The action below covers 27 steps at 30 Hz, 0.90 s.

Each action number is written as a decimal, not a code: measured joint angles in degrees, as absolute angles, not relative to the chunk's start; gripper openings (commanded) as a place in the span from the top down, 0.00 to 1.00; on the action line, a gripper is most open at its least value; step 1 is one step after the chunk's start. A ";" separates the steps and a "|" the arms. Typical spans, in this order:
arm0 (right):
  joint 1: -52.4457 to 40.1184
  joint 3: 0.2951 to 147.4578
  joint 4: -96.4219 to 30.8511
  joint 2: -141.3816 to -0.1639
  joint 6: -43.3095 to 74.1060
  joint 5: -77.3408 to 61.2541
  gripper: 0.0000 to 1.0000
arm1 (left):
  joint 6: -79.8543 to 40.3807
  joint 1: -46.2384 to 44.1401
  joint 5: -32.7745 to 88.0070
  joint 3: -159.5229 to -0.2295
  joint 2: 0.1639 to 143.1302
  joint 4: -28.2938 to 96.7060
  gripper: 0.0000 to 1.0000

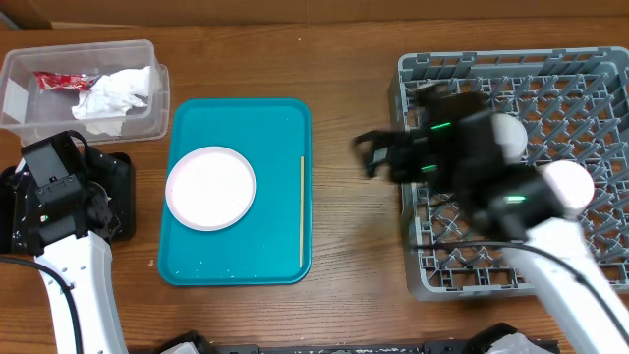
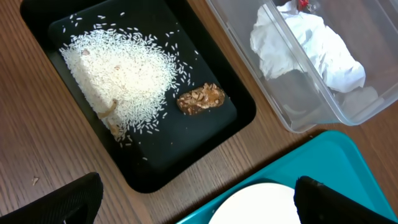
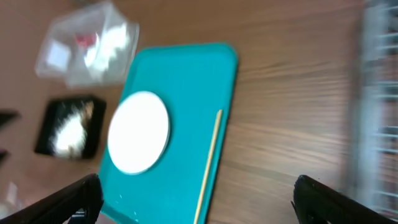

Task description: Sort waste into correct bins and load items into the dishwasher

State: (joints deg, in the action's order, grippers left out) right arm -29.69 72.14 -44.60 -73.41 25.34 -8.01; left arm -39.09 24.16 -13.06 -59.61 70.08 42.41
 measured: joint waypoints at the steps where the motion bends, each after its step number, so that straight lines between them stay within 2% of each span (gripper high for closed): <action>1: -33.61 72.23 -43.83 -75.48 26.39 -4.71 0.00 | -39.09 24.16 -13.04 -59.61 70.08 42.41 0.00; 3: -39.66 72.27 -42.24 -80.14 28.58 1.39 0.01 | -39.09 24.16 -13.04 -59.61 70.08 42.41 0.00; 6: -46.78 72.31 -39.51 -88.68 32.38 7.97 0.09 | -39.09 24.16 -13.06 -59.61 70.11 42.41 0.00; 10: -51.77 72.31 -35.83 -97.80 36.10 11.64 0.14 | -39.09 24.16 -13.04 -59.61 70.11 42.41 0.00; 14: -54.02 72.31 -35.16 -103.94 39.13 12.82 0.28 | -39.09 24.16 -13.04 -59.61 70.11 42.41 0.00; 17: -54.22 72.31 -35.14 -106.13 40.58 13.50 0.30 | -39.09 24.16 -13.04 -59.61 70.11 42.41 0.00; 20: -54.54 72.31 -34.81 -106.41 41.17 13.98 0.37 | -39.09 24.16 -13.04 -59.61 70.11 42.41 0.00; 27: -57.32 72.31 -31.14 -106.56 41.69 14.66 0.40 | -39.09 24.16 -13.04 -59.61 70.11 42.41 0.00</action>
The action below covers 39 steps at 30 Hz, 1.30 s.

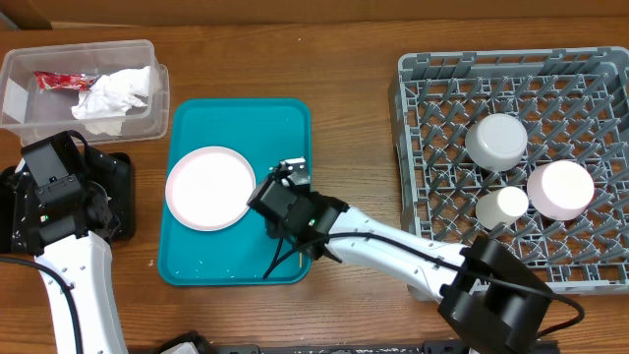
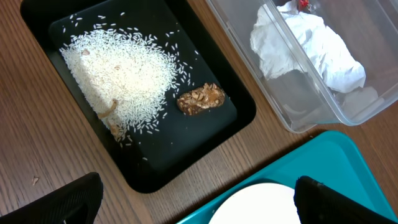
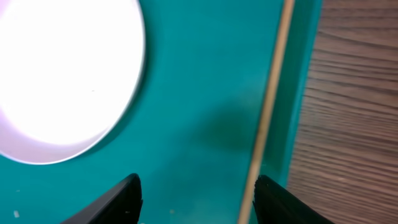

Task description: Sort waste into correct bins and load items into the dishwasher

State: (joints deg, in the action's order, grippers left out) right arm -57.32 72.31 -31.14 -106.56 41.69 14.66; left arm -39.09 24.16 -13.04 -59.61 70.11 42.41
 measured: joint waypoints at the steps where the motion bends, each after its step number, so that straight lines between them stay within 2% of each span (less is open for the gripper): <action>1: -57.71 72.31 -30.63 -106.80 41.74 15.09 0.40 | -39.09 24.16 -13.04 -59.61 70.11 42.41 0.00; 9: -58.15 72.31 -28.82 -114.15 41.71 21.15 0.40 | -39.09 24.16 -13.06 -59.61 70.11 42.41 0.00; 17: -58.15 72.31 -27.79 -114.87 40.49 23.29 0.40 | -39.09 24.16 -13.06 -59.61 70.08 42.41 0.00; 25: -58.37 72.79 -25.93 -117.30 40.36 23.31 0.44 | -39.09 24.16 -13.06 -59.61 70.11 42.41 0.00; 27: -58.39 73.17 -25.78 -117.67 40.38 23.59 0.49 | -39.09 24.16 -13.06 -59.61 70.08 42.41 0.00; 31: -58.50 73.41 -25.56 -118.02 40.42 24.25 0.65 | -39.09 24.16 -13.04 -59.61 70.11 42.41 0.00; 35: -58.59 73.56 -25.58 -118.15 41.45 24.56 0.86 | -39.09 24.16 -13.04 -59.61 70.11 42.41 0.00; 39: -58.59 74.56 -27.59 -118.37 42.00 24.36 0.96 | -39.09 24.16 -13.06 -59.61 70.11 42.41 0.00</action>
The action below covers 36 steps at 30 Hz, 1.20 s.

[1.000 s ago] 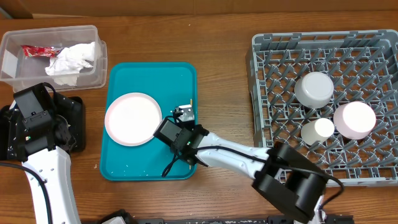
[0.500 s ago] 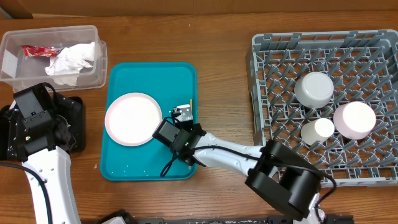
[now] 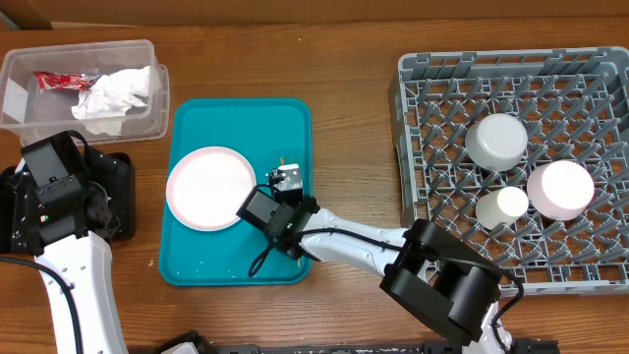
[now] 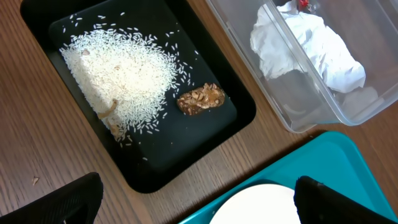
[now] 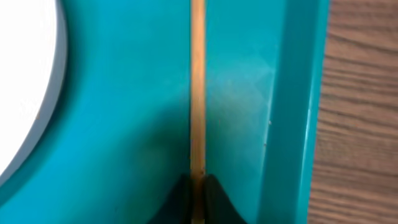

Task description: Sort waste into correct bins and load items into the dishwasher

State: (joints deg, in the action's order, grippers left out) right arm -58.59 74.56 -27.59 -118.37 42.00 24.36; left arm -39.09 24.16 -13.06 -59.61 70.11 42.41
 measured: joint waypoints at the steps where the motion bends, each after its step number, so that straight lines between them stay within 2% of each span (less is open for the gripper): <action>1: -58.59 75.37 -28.82 -118.58 41.98 24.14 0.96 | -39.09 24.16 -13.06 -59.61 70.11 42.41 0.00; 9: -56.64 85.69 -44.77 -119.28 41.93 21.17 0.96 | -39.09 24.16 -13.06 -59.61 70.08 42.41 0.00; 13: -51.11 93.30 -51.62 -116.53 40.38 20.75 0.96 | -39.09 24.16 -13.06 -59.61 70.11 42.41 0.00; 18: -38.37 98.61 -55.99 -106.63 31.05 16.78 0.96 | -39.09 24.16 -13.04 -59.61 70.11 42.41 0.00; 25: -14.70 100.22 -63.75 -97.36 10.37 -2.24 0.96 | -39.09 24.16 -13.06 -59.61 70.08 42.41 0.00; 30: -5.26 96.51 -62.13 -98.78 0.82 -14.35 0.96 | -39.09 24.16 -13.04 -59.61 70.11 42.41 0.00; 36: -3.46 90.41 -55.59 -102.17 -0.64 -16.05 0.96 | -39.09 24.16 -13.06 -59.61 70.08 42.41 0.00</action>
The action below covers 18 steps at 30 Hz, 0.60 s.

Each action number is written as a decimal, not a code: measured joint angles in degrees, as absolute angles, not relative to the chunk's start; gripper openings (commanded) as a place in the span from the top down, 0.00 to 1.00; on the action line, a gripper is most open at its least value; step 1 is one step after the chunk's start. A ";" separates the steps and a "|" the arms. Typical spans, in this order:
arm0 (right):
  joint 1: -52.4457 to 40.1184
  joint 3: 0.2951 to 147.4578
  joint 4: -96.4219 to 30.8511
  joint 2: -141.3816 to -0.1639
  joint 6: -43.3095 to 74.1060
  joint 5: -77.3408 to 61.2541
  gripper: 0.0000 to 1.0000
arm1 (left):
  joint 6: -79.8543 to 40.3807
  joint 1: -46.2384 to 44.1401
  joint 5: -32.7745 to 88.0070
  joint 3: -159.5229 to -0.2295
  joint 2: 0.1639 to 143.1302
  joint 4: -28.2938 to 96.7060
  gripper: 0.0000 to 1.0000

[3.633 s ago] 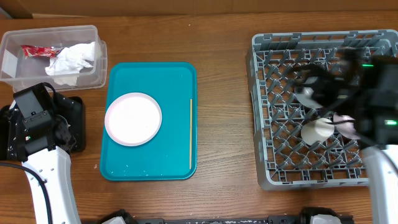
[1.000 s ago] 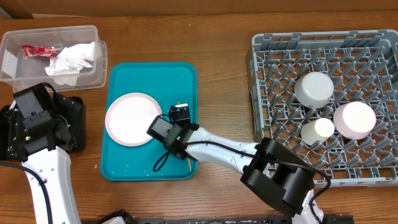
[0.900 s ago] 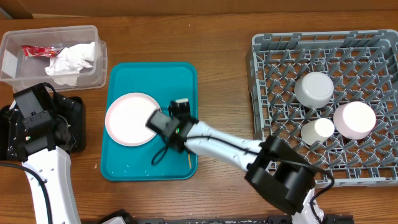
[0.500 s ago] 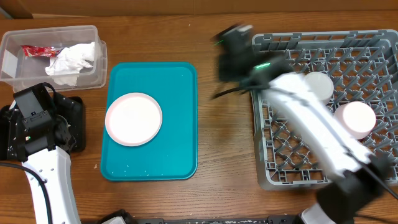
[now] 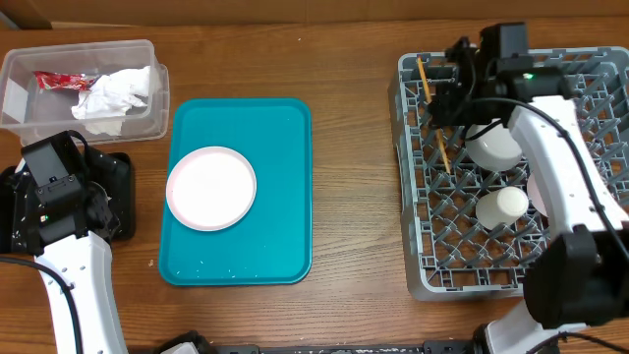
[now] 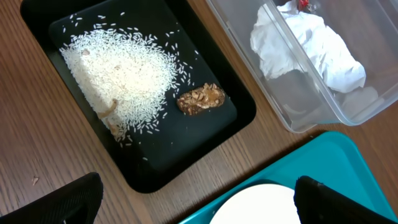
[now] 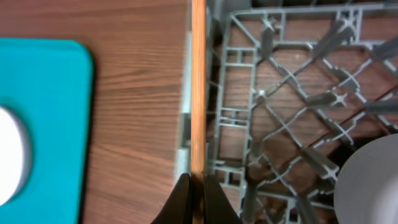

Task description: Sort waste into correct bins and load items into the dishwasher

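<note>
A thin wooden stick [image 7: 198,87] is pinched in my right gripper [image 7: 198,186], which is shut on its lower end. In the overhead view the right gripper [image 5: 439,106] holds the stick [image 5: 425,79] above the left side of the grey dish rack [image 5: 411,211]. A white plate [image 5: 210,188] lies on the teal tray [image 5: 280,197]. My left gripper [image 6: 199,208] hangs open between the black tray of rice [image 6: 239,115] and the teal tray, with nothing between its fingers [image 6: 74,199].
The rack holds a white bowl [image 5: 494,141] and a white cup [image 5: 501,206]; another bowl is partly hidden behind my right arm. A clear bin [image 5: 20,93] with tissue and a red wrapper stands at the back left. A brown food scrap [image 6: 200,99] lies beside the rice.
My right gripper was shut on the stick down on the teal tray; now it holds the stick above the rack's left side. Only the plate is left on the tray. The left arm has not moved.
My right gripper was open between the rack and the tray, with the stick lying along the tray's right side. Then it was open just over the stick, then shut on it. Now the stick is off the tray and over the rack.
</note>
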State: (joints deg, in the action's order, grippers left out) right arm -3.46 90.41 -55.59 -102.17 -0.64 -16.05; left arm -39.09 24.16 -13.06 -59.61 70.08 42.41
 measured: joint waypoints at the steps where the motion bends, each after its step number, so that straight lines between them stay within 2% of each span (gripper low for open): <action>1: -3.51 89.52 -54.68 -103.09 -0.14 -15.20 0.86 | -39.09 24.16 -13.04 -59.61 70.11 42.41 0.00; 3: -3.51 88.51 -54.02 -104.27 0.49 -14.15 0.61 | -39.09 24.16 -13.04 -59.61 70.11 42.41 0.00; 5: -3.53 88.18 -54.00 -105.08 0.82 -13.47 0.31 | -39.09 24.16 -13.06 -59.61 70.11 42.39 0.00; 6: -3.51 88.09 -54.02 -105.34 1.21 -13.06 0.26 | -39.09 24.16 -13.06 -59.61 70.11 42.41 0.00; 18: -5.50 88.05 -55.48 -103.68 7.64 -13.41 0.26 | -39.09 24.16 -13.06 -59.61 70.11 42.41 0.00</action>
